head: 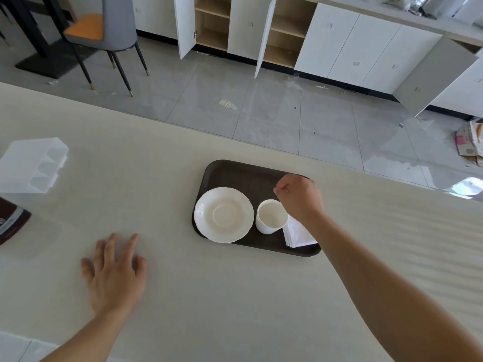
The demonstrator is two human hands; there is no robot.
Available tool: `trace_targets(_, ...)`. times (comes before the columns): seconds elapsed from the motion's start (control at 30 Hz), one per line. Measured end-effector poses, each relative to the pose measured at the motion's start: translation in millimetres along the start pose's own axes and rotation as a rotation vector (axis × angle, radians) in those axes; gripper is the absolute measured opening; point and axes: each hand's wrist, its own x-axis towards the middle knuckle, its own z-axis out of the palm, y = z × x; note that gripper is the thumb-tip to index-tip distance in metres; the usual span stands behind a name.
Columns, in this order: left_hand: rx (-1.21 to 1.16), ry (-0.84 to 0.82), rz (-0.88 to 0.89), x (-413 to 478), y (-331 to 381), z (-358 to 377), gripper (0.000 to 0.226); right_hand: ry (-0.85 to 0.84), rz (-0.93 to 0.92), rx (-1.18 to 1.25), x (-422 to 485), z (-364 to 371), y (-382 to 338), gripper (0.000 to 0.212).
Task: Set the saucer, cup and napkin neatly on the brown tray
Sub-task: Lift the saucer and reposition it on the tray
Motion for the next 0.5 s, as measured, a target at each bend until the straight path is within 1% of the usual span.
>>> trace_targets(0.2, -0.011, 0.023, 0.009, 1, -1, 2, 0.056, -0.131, -0.131, -0.186, 24, 20, -24, 0.016)
trace_targets(0.33, -0.013, 0.025, 0.009, 1, -1, 3, 0.056, -0.287, -0.166, -0.303, 37, 33, -34, 0.019)
trace_targets(0.5, 0.001, 0.018, 0.008, 1, -1, 1, 0.056, -0.392, -0.189, -0.351, 50, 46, -41, 0.02)
